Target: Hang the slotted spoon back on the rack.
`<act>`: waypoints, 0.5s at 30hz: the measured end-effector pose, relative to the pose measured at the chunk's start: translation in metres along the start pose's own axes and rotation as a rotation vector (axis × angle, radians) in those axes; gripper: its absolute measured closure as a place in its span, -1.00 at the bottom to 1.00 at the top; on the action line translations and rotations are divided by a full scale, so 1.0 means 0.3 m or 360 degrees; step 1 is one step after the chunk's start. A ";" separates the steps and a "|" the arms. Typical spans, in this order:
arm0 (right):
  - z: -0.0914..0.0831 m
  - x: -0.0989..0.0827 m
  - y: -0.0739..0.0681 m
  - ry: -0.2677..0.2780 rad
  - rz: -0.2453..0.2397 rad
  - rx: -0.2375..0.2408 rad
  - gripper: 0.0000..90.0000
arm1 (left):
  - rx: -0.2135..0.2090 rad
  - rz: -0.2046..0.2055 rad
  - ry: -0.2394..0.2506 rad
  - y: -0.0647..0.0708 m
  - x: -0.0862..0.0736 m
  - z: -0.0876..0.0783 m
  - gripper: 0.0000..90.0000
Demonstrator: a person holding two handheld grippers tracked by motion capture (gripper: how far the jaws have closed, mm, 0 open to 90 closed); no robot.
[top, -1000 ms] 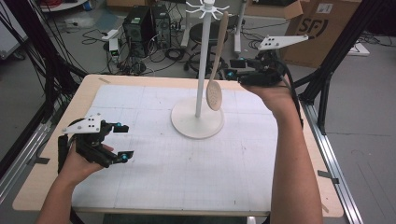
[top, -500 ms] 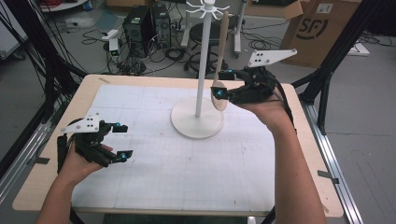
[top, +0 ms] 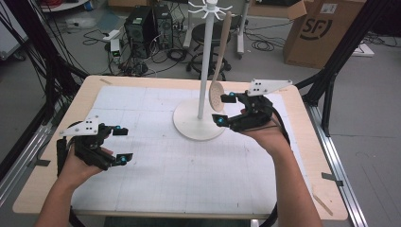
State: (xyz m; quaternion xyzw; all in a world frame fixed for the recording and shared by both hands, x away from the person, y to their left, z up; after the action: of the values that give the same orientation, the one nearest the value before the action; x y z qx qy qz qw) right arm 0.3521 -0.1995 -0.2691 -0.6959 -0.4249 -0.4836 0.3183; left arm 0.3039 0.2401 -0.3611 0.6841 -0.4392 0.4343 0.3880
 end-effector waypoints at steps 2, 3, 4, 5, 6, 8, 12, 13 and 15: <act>-0.012 -0.034 0.005 0.0004 0.0029 -0.0034 -0.56 | 0.0004 -0.0001 -0.0002 0.000 -0.003 0.000 -0.85; -0.019 -0.051 0.008 0.0002 0.0041 -0.0052 -0.57 | 0.0003 0.0000 -0.0005 0.001 -0.004 0.000 -0.85; -0.025 -0.068 0.009 -0.0003 0.0053 -0.0069 -0.59 | 0.0004 0.0002 -0.0003 0.003 -0.006 0.002 -0.85; -0.032 -0.085 0.011 -0.0008 0.0066 -0.0084 -0.61 | 0.0020 0.0023 -0.0008 0.004 -0.008 0.003 -0.85; -0.039 -0.106 0.012 -0.0024 0.0078 -0.0103 -0.63 | 0.0023 0.0017 -0.0001 0.003 -0.012 0.004 -0.85; -0.051 -0.139 0.013 -0.0046 0.0089 -0.0129 -0.65 | 0.0022 0.0013 -0.0005 0.002 -0.026 0.008 -0.85; -0.071 -0.197 0.007 -0.0048 0.0106 -0.0155 -0.65 | 0.0023 -0.0003 -0.0004 0.000 -0.047 0.021 -0.85; -0.077 -0.216 0.003 -0.0046 0.0118 -0.0167 -0.65 | 0.0022 -0.0004 -0.0002 0.000 -0.051 0.024 -0.85; -0.086 -0.246 -0.003 -0.0052 0.0130 -0.0171 -0.66 | 0.0041 0.0009 0.0003 0.002 -0.056 0.027 -0.85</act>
State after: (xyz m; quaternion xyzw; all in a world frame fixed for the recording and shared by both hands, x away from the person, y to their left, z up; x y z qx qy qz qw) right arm 0.3283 -0.2421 -0.3303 -0.7366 -0.3747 -0.4808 0.2930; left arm 0.3012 0.2370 -0.3791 0.6873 -0.4351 0.4418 0.3782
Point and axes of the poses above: each handheld gripper's, and its own axes: z roughly forward along the jaws, x roughly out of its top, y roughly to its right, the point moved 1 cm from there along z, roughly forward along the jaws, and after that the axes turned 4 degrees about -x, right-handed, at the moved point
